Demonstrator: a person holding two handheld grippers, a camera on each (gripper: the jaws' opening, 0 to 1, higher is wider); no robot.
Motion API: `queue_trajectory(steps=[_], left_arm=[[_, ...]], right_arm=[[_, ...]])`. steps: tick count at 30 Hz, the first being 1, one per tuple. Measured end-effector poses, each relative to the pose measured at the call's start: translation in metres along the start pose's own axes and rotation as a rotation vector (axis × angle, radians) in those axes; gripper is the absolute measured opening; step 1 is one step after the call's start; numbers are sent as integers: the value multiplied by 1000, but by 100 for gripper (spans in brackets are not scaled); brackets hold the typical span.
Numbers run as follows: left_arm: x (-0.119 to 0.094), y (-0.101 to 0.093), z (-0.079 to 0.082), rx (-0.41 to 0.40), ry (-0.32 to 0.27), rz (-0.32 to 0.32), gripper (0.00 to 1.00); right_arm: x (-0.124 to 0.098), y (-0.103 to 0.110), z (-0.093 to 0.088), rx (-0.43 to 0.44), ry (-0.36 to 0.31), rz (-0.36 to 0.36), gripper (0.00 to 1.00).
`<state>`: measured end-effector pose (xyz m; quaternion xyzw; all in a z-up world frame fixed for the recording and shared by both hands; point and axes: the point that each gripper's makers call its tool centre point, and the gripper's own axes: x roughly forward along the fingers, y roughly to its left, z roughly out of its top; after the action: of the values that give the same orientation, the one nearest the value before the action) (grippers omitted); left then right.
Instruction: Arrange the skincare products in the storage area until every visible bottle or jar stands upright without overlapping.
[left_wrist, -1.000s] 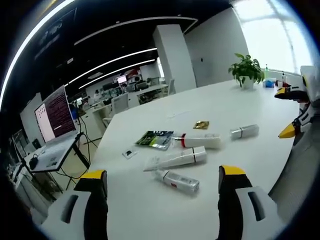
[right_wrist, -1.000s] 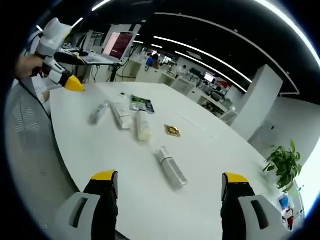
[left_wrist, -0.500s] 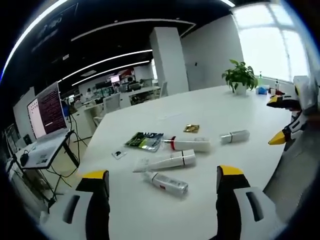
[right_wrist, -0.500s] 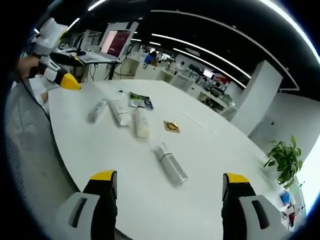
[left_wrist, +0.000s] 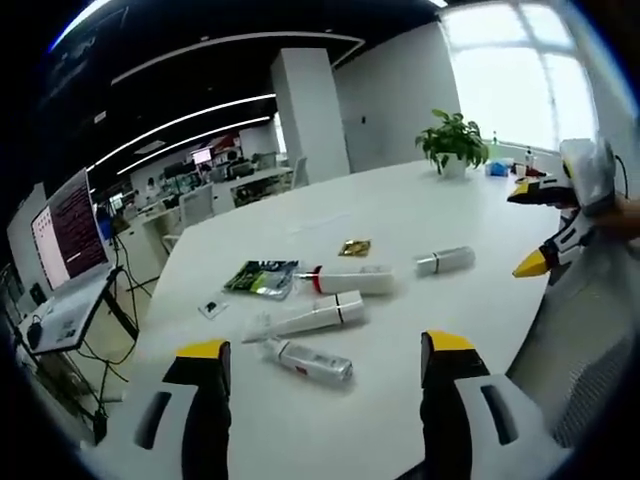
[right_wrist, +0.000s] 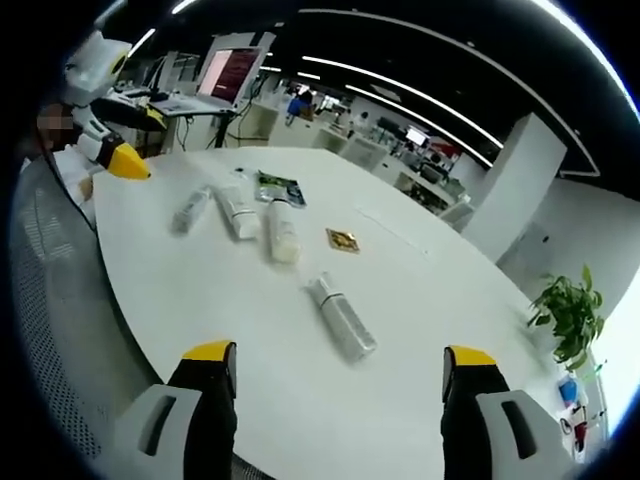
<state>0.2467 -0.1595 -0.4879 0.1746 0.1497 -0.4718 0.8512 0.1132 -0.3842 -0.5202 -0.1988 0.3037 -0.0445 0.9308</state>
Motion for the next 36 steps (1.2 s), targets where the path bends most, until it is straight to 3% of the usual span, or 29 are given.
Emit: queue_trajectory(steps=[10, 16, 19, 27, 36], left_arm=[[-2, 10, -2, 7, 16, 65, 72], [-1, 1, 6, 21, -27, 22, 90], [-1, 6, 4, -6, -27, 27, 92], [-2, 16, 0, -80, -19, 24, 97], [-2, 26, -5, -112, -16, 70, 92]], right_arm=[[4, 18, -4, 3, 29, 108, 91], [14, 29, 1, -2, 21, 175, 92], [18, 35, 1, -18, 30, 205, 92], [30, 41, 15, -38, 11, 252, 91], [43, 34, 40, -61, -21, 265, 90]])
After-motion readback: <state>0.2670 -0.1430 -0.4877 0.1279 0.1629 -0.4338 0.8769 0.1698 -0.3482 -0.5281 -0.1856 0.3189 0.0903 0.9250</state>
